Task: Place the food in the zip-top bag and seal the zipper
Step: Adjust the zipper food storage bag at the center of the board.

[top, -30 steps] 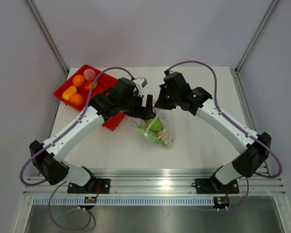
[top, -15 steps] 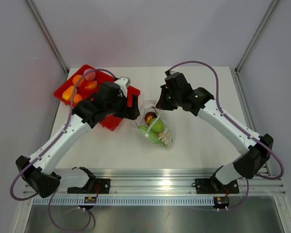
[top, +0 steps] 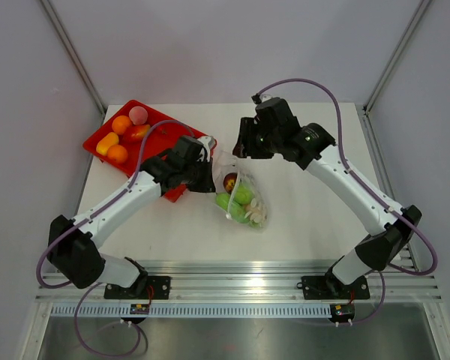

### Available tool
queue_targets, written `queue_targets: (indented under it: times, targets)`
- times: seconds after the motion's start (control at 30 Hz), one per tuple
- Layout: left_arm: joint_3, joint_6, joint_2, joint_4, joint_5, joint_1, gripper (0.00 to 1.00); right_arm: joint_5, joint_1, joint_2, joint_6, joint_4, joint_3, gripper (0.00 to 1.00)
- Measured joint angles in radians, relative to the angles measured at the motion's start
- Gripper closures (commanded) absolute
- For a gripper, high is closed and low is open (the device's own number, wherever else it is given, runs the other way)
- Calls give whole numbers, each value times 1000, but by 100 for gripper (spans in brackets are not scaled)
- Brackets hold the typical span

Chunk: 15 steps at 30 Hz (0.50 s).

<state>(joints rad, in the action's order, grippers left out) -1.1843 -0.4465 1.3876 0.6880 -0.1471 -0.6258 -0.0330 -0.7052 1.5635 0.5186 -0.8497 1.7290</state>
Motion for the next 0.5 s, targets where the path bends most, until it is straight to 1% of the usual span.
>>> queue_targets:
  times: [0.07,0.17,0.23,0.37,0.5]
  targets:
    - [-10,-48,-1,-20,-11,0,100,-3,0,-2,-28,6,37,35]
    - [1,-181,-21,-84,-11,-1,100,-5,-1,-41,-82,24,33,31]
    - [32,-271,-55,-131,-4,-1,100,-16,-6,-94,-127,56,-9,30]
    - [57,-407,-106,-150,44,-1,100,-71,-51,-228,-204,96,-140,26]
    - [54,-478,-107,-151,84,-1,100,-154,-158,-343,-247,124,-262,26]
